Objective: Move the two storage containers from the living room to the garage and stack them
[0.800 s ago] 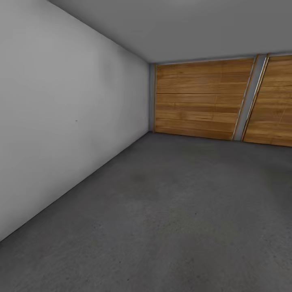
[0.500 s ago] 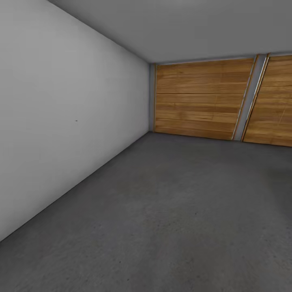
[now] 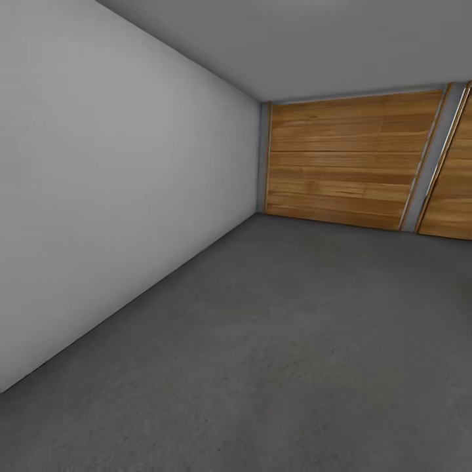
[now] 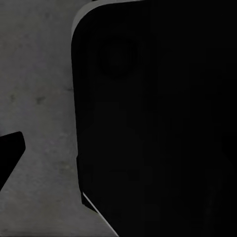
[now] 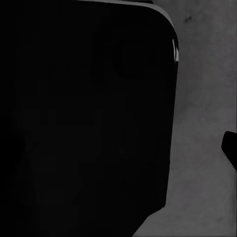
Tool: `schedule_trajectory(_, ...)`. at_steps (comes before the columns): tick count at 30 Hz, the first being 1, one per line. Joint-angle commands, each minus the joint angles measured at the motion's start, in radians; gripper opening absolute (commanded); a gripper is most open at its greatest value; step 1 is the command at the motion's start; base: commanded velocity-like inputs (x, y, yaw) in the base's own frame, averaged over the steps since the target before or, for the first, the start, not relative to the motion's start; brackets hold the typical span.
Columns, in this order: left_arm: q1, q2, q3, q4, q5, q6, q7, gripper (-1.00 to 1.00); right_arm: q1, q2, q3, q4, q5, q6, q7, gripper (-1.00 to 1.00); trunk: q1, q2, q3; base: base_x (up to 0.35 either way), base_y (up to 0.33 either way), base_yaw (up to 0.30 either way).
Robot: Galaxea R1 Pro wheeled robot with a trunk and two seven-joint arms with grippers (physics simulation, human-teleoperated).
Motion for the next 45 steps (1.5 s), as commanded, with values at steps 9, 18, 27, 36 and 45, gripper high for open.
schedule_trajectory(9, 0.000, 0.000, 0.000, -0.001, 0.000, -0.002, 0.000, 1.00, 0.000, 0.000, -0.002, 0.000, 0.005, -0.004, 0.000, 1.00, 0.000, 0.000, -0.001, 0.000, 0.000, 0.277)
schedule_trajectory(18, 0.000, 0.000, -0.001, -0.001, 0.000, -0.002, 0.000, 1.00, 0.000, 0.001, -0.005, 0.000, 0.001, -0.005, 0.000, 1.00, 0.000, 0.000, -0.001, 0.000, 0.000, 0.278)
schedule_trajectory(27, 0.000, 0.000, 0.000, 0.000, 0.001, -0.002, 0.000, 1.00, 0.000, -0.003, -0.006, 0.003, -0.005, -0.046, 0.000, 1.00, 0.000, 0.000, -0.001, 0.000, 0.000, 0.278)
schedule_trajectory(36, 0.000, 0.000, 0.000, -0.001, 0.000, -0.002, 0.000, 1.00, 0.000, -0.004, -0.007, 0.007, -0.010, -0.064, 0.000, 1.00, 0.000, 0.000, -0.001, 0.000, 0.000, 0.278)
schedule_trajectory(45, 0.000, 0.000, -0.001, -0.001, 0.000, -0.002, 0.000, 1.00, 0.000, -0.006, -0.007, 0.007, -0.013, -0.065, 0.001, 1.00, 0.000, 0.000, -0.001, 0.000, 0.000, 0.279)
